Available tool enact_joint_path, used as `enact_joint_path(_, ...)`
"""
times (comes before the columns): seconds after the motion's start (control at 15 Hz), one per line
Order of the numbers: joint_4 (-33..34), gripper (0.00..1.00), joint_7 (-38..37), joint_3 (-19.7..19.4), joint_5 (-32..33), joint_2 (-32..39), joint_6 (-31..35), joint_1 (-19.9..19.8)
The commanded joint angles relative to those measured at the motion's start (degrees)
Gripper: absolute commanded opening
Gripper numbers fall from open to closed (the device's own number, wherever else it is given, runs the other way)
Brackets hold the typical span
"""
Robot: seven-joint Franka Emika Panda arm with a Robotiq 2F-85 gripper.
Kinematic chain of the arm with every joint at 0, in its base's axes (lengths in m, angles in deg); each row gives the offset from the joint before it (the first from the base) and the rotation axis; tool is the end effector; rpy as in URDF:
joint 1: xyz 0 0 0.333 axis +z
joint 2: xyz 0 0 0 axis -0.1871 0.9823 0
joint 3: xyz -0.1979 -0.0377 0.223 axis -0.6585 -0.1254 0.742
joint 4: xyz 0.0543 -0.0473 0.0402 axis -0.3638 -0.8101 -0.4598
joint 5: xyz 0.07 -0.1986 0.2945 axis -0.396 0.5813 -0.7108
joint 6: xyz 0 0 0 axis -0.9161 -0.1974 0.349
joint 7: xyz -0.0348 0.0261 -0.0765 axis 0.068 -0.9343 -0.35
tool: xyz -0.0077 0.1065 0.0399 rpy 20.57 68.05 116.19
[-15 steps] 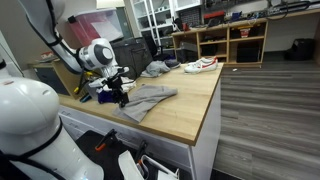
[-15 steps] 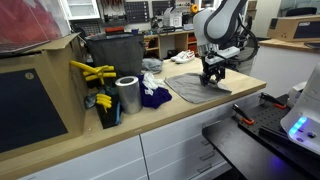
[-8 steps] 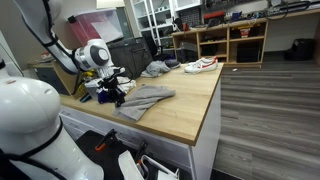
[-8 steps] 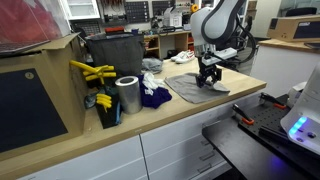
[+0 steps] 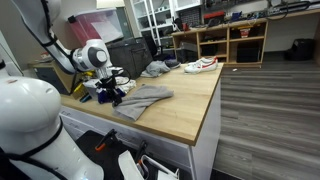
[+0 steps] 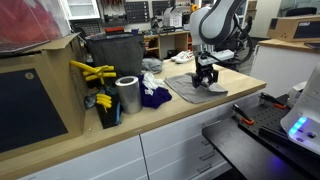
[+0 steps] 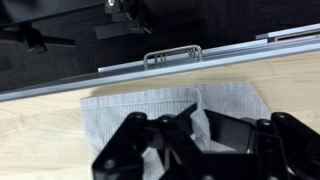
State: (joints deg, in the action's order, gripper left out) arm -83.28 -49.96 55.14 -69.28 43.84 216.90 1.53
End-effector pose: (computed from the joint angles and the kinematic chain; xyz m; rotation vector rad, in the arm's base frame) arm 0.3487 0.1572 0.2189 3.0330 -0.2880 -0.2150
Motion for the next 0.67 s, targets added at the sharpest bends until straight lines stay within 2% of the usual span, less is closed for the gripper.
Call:
enact_joint_path(0.0,0.1,0.0,2.2,0.9,-5.7,0.5,0.9,0.9)
enact_joint_path(0.2,0.4,0.0,3.8,1.4,-9.7,-0.2,-0.1,1.0)
enact_joint_path(0.53,1.2,0.0,4.2,1.0,-10.5,-0.4,0.7,0.9)
enact_joint_path(0.6,2.0,0.0,4.6,1.3,-11.8,4.1,6.5,1.1)
